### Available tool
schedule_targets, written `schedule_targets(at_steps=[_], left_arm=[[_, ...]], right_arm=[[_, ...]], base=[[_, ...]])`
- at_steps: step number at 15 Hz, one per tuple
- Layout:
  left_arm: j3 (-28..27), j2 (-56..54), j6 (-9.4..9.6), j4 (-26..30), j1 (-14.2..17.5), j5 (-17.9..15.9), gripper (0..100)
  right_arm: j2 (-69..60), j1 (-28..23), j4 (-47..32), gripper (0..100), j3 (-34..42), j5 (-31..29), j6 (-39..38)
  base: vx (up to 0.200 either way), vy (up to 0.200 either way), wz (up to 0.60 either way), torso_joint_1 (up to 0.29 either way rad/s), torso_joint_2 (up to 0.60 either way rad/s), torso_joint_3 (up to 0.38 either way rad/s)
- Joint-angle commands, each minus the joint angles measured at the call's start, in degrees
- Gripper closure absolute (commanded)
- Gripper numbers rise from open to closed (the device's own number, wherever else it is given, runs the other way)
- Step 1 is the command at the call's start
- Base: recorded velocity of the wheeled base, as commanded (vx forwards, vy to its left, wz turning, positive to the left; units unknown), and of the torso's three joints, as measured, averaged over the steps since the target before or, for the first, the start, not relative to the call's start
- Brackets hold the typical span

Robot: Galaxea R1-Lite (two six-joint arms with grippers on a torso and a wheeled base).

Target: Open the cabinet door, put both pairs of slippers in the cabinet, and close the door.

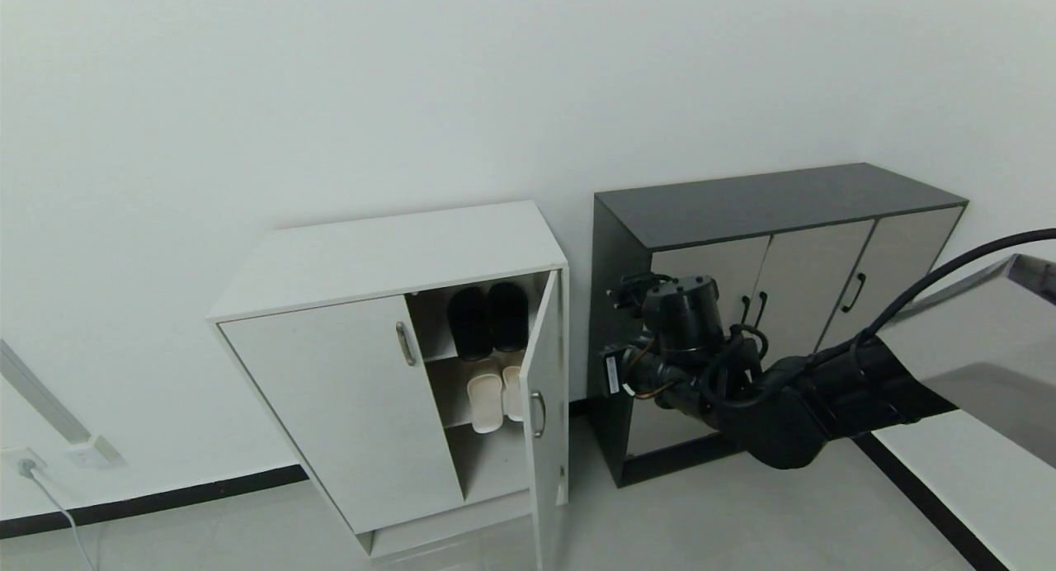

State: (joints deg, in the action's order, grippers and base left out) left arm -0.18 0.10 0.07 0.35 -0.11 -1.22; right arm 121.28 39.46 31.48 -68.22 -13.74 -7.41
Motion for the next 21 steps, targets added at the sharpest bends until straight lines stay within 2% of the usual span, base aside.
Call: schedule_targets(at_steps=[1, 4, 10, 13, 16, 18, 21], left_arm=[[0.0, 0.0, 0.01, 0.0, -0.1, 0.0, 100], [0.0, 0.0, 0.01, 0.0, 0.0, 0.0, 100], [0.0, 0.0, 0.01, 0.0, 0.0, 0.0, 100], [0.0, 0.0, -0.07, 0.0, 0.0, 0.0, 100], [0.0, 0.0, 0.01, 0.0, -0.1, 0.0, 100], [0.0, 0.0, 0.1, 0.0, 0.0, 0.0, 100], [0.0, 0.0, 0.1, 0.1, 0.0, 0.0, 100]], right_arm=[[-0.9, 0.3, 0.1, 100, 0.7, 0.0, 0.0], [-0.8, 0.6, 0.1, 100, 1.0, 0.0, -0.1], [-1.0, 1.5, 2.7, 100, 3.8, 2.2, 0.0], [-1.8, 1.5, 3.1, 100, 4.5, 2.1, 0.0], [-5.0, 1.4, 3.9, 100, 9.2, 2.9, 1.6], [-8.4, 1.1, 3.9, 100, 14.7, 7.3, 2.7], [-10.1, 0.5, 4.0, 100, 18.7, 7.8, 3.3]], base=[[0.0, 0.0, 0.0, 0.0, 0.0, 0.0], [0.0, 0.0, 0.0, 0.0, 0.0, 0.0], [0.0, 0.0, 0.6, 0.001, 0.0, 0.001], [0.0, 0.0, 0.0, 0.0, 0.0, 0.0], [0.0, 0.0, 0.0, 0.0, 0.0, 0.0], [0.0, 0.0, 0.0, 0.0, 0.0, 0.0], [0.067, 0.0, 0.0, 0.002, 0.0, 0.001]])
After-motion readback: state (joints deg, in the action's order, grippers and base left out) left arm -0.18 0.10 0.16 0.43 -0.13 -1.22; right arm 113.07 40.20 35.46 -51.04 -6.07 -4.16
